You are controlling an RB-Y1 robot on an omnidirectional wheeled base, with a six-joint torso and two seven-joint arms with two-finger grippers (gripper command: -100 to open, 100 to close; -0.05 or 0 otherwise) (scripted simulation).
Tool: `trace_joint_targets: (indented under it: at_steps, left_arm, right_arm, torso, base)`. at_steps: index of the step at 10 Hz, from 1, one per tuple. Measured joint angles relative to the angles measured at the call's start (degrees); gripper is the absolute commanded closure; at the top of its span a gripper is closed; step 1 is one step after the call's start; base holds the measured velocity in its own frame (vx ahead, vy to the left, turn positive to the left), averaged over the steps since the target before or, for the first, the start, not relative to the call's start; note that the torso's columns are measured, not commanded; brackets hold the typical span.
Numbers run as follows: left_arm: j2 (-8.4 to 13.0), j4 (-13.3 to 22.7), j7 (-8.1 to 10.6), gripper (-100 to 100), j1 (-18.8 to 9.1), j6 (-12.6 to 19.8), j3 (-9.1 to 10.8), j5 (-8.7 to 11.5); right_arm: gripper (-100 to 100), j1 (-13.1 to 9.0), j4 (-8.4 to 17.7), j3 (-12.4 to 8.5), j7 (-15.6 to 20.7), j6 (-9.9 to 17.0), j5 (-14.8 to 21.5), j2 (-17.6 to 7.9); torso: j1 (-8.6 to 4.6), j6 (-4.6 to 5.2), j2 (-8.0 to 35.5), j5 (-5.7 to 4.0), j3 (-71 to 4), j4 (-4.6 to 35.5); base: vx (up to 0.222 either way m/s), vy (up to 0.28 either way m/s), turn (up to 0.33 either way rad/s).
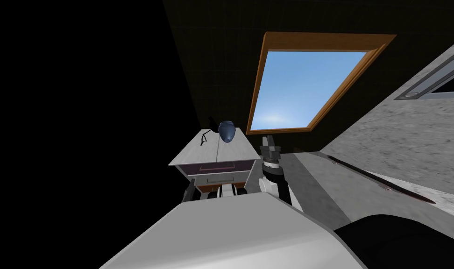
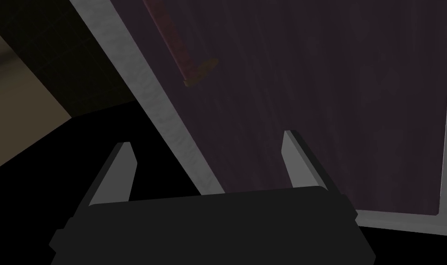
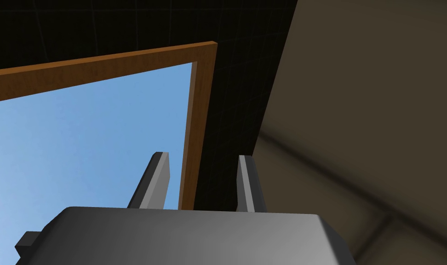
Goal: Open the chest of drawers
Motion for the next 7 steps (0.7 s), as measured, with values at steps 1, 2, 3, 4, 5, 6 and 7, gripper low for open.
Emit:
trace_joint_targets:
  at_steps: [1,2,3,4,5,6,7]
  left_arm:
    - [-0.22,-1.28,0.25,-100,0.23,0.92,0.0,0.16]
    - [-1.44,-1.66,0.42,-100,0.13,1.35,0.04,0.31]
    - [-2.67,-2.28,0.5,-100,0.25,1.72,0.01,0.35]
    - [-3.89,-2.24,0.49,-100,0.11,1.83,0.01,0.38]
    - [-5.16,-2.55,0.52,-100,0.22,1.97,-0.01,0.39]
    - [-6.53,-3.24,0.58,-100,0.59,2.27,-0.09,0.37]
    - [-7.88,-2.99,0.57,-100,0.35,2.29,-0.05,0.41]
  right_arm:
    - [0,0.0,0.0,0.0,0.0,0.0,0.0,0.0]
    - [0,0.0,0.0,0.0,0.0,0.0,0.0,0.0]
    - [0,0.0,0.0,0.0,0.0,0.0,0.0,0.0]
    - [0,0.0,0.0,0.0,0.0,0.0,0.0,0.0]
    - [0,0.0,0.0,0.0,0.0,0.0,0.0,0.0]
    - [0,0.0,0.0,0.0,0.0,0.0,0.0,0.0]
    - [0,0.0,0.0,0.0,0.0,0.0,0.0,0.0]
  torso:
    - [-0.01,0.0,0.0,0.0,0.0,0.0]
    - [0.0,0.01,-0.01,0.0,0.0,0.0]
    - [0.01,0.0,-0.01,0.0,-0.01,0.0]
    - [0.02,0.0,-0.01,0.0,-0.01,0.0]
    - [0.02,0.0,-0.01,0.0,-0.01,0.0]
    - [0.01,0.0,0.0,0.0,0.0,0.0]
    - [0.04,0.01,-0.03,0.01,-0.01,0.0]
  base:
    - [0.0,0.0,0.0]
    - [0.0,0.0,0.0]
    - [0.0,0.0,0.0]
    - [0.0,0.0,0.0]
    - [0.0,0.0,0.0]
    - [0.004,0.006,-0.016]
    - [0.0,0.0,0.0]
